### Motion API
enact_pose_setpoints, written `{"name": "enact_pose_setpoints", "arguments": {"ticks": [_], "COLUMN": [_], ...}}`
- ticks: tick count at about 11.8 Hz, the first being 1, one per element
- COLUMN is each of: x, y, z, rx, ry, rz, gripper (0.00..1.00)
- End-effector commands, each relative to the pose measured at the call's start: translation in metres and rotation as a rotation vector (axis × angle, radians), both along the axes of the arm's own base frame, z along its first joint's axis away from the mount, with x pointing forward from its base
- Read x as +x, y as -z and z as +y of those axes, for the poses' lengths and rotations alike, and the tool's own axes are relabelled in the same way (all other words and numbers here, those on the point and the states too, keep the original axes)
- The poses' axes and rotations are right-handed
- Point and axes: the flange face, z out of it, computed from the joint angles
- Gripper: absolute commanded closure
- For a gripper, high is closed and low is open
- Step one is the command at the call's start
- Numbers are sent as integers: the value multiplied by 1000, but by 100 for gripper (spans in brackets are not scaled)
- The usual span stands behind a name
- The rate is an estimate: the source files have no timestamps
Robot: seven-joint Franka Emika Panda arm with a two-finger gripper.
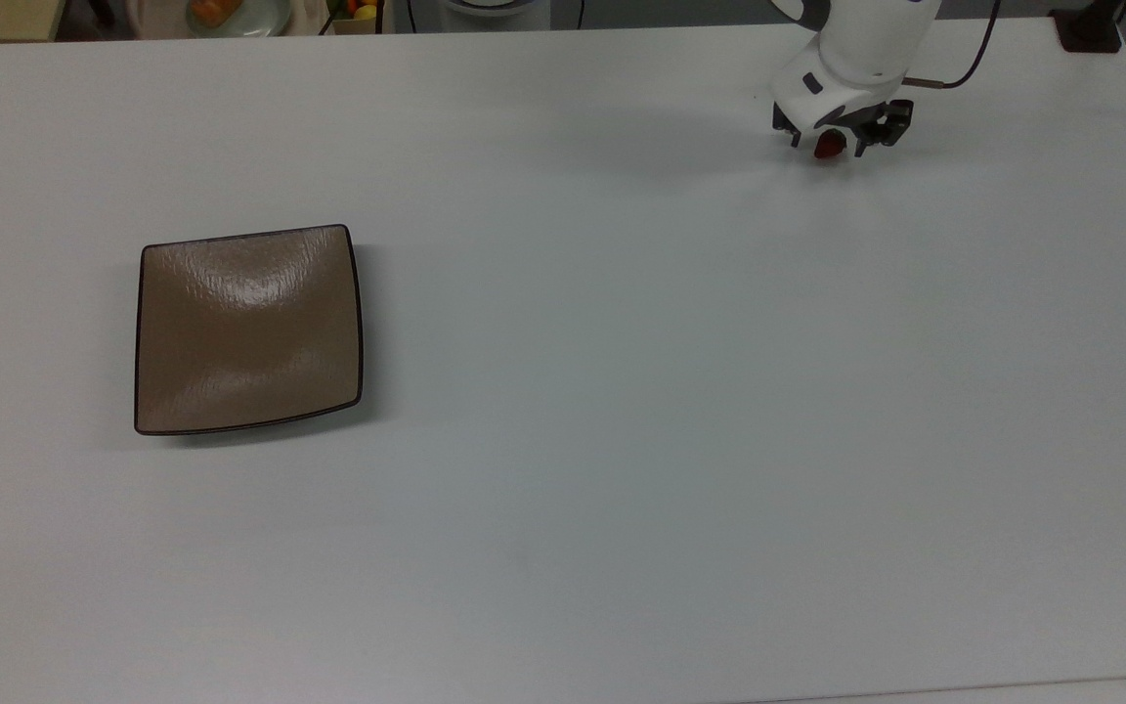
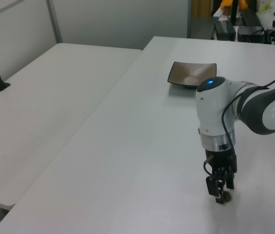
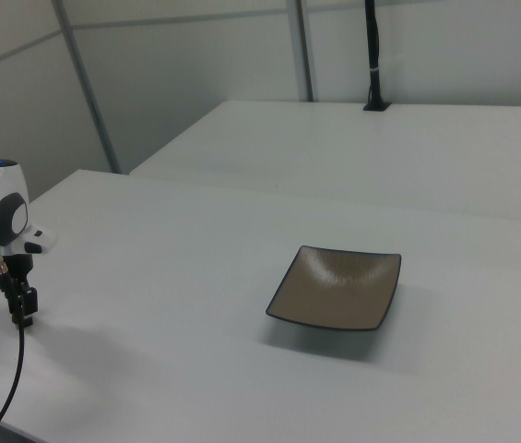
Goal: Strawberries on a ceramic plate
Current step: 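Close the gripper on the strawberry and lift it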
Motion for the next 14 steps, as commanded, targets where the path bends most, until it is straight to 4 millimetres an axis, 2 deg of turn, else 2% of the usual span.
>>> {"name": "enact_pose_setpoints", "arguments": {"ticks": [1, 3, 6, 8, 11, 14], "x": [-2, 4, 21, 47, 93, 124], "y": [-1, -4, -11, -29, -68, -107], "z": [1, -2, -20, -44, -92, -144], "rx": [10, 17, 21, 13, -6, -15], "ry": [13, 4, -13, -19, -51, -106], "rz": [-25, -34, -49, -71, -67, -49], "gripper": [81, 87, 87, 87, 87, 87]}}
